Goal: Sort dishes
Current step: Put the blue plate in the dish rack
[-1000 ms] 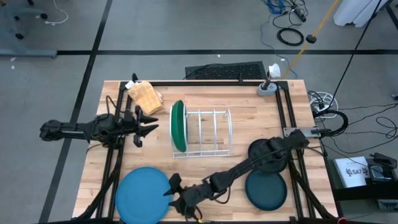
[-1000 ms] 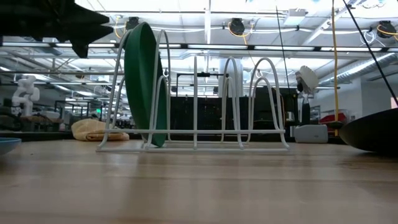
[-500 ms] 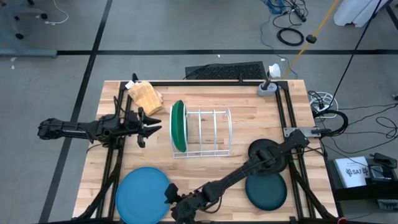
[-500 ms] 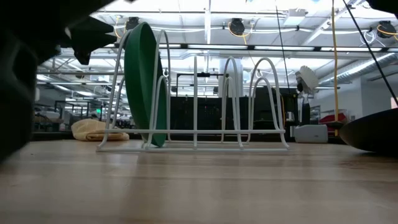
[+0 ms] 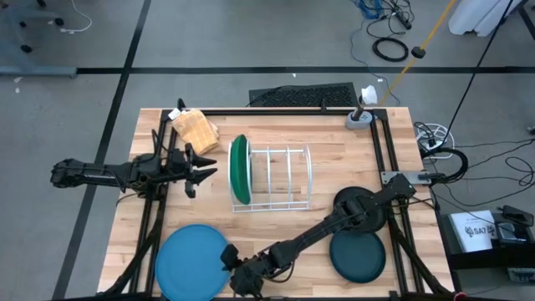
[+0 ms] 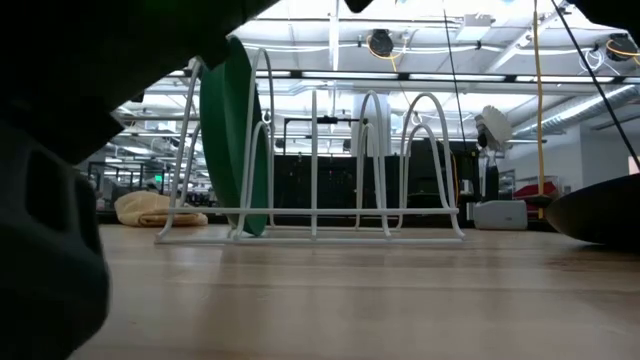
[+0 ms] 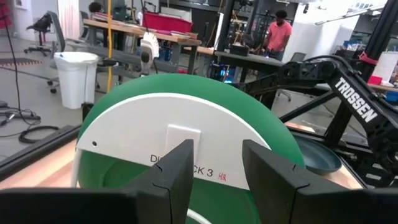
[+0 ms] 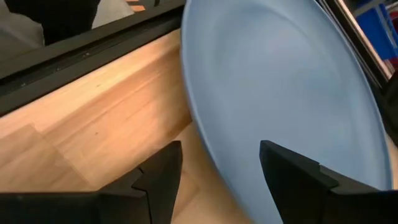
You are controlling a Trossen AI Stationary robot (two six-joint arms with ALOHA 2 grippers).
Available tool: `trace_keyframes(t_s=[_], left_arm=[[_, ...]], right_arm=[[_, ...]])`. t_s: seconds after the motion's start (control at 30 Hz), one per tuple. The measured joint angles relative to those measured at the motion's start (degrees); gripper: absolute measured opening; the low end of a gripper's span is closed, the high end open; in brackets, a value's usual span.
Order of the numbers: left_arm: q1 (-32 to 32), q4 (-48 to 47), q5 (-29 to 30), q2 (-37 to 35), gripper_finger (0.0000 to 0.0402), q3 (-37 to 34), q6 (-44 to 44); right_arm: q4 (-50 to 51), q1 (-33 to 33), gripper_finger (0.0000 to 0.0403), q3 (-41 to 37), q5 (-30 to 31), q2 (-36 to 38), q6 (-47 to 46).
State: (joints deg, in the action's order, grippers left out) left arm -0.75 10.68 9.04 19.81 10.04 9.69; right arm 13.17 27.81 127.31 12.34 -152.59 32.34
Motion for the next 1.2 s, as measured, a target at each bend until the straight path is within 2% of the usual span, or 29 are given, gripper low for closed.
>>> trace_keyframes(t_s=[0.13,0.4,0.7,0.87,1.2], left_arm=[[-0.01,0.53,0.0,0.0,0.0148,0.0,0.03],[-0.02,0.92,0.0,0.0,0.0148,0.0,0.33],[-0.02,0.9,0.0,0.02,0.0148,0.0,0.39],[-0.02,0.9,0.0,0.02,0.0148,0.0,0.39],[0.0,0.88,-0.01,0.0,0.0148,0.0,0.42]], right_arm=[[0.08,0.0,0.0186,0.0,-0.29,-0.02,1.4],[0.28,0.04,0.0098,-0.05,-0.01,-0.13,2.32],[-0.11,-0.13,0.0056,-0.09,1.22,-0.13,2.7],[-0.39,-0.11,0.0013,-0.09,1.19,-0.13,2.88],[1.8,0.06,0.0003,-0.26,-0.47,1.04,1.58]])
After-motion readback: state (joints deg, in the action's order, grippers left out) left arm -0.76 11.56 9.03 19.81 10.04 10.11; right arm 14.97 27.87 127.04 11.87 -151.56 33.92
